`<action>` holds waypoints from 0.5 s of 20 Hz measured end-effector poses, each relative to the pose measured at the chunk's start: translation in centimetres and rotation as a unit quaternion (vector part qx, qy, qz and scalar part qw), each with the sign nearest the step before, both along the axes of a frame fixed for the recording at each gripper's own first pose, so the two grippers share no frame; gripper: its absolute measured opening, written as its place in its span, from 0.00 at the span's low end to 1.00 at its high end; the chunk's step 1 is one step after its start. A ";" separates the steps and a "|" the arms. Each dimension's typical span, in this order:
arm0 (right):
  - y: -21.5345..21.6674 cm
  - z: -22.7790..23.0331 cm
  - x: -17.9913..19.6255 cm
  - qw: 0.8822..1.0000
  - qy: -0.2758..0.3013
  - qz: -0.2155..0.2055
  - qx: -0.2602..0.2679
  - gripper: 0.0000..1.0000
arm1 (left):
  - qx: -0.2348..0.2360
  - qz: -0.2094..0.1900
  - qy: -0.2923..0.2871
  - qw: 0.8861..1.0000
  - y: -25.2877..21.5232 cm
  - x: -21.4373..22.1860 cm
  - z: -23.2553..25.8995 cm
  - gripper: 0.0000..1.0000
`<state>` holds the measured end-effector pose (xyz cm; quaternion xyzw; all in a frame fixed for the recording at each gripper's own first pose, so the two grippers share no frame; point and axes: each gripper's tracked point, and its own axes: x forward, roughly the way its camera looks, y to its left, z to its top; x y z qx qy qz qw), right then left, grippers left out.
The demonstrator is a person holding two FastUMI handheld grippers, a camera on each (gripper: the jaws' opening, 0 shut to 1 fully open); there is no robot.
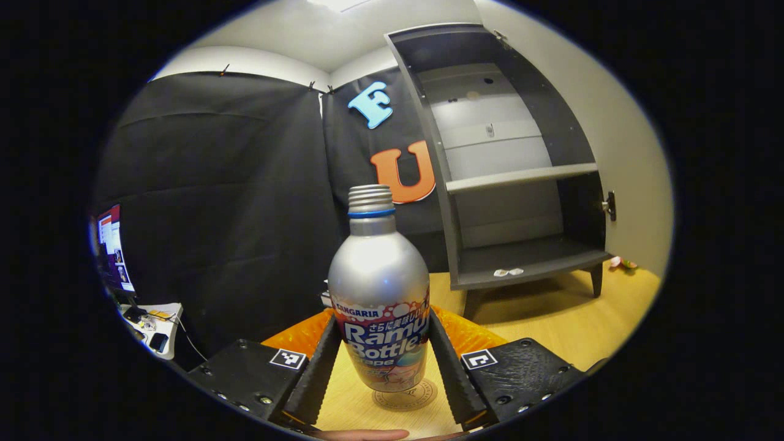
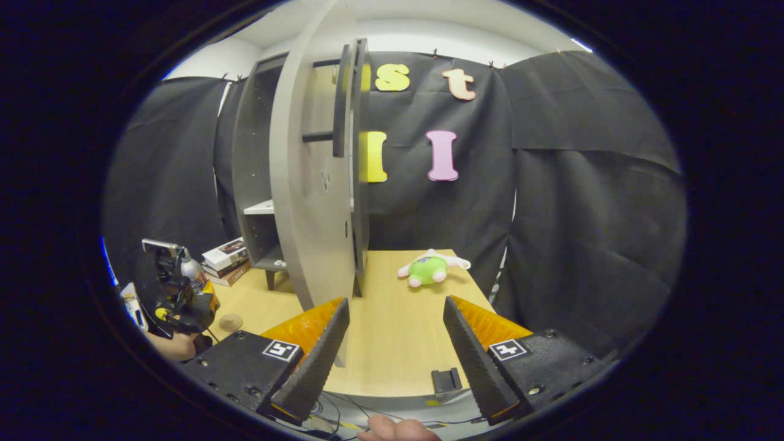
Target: Open the cabinet door with the right hand, grasp the bottle in the cabinet with the left hand and place it on the coaster, then close the cabinet door with the right hand.
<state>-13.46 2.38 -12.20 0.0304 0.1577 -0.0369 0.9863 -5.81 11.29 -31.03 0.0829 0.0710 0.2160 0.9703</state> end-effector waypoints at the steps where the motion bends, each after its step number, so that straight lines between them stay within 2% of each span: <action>1: 0.2 -0.7 -0.1 1.000 0.006 -0.001 0.001 0.98 | -0.006 0.006 0.006 1.000 0.5 0.4 -1.5 0.79; 4: 0.0 -1.5 -0.2 1.000 0.016 -0.011 0.002 0.98 | -0.035 0.015 0.035 0.999 1.0 1.9 -5.6 0.79; 7: 0.0 -2.0 0.0 0.999 0.032 -0.013 -0.003 0.98 | -0.034 0.031 0.058 0.997 1.9 2.3 -8.5 0.79; 10: -0.2 -0.9 0.5 1.000 0.025 -0.012 -0.007 0.98 | -0.026 0.039 0.058 0.997 1.9 2.7 -9.2 0.80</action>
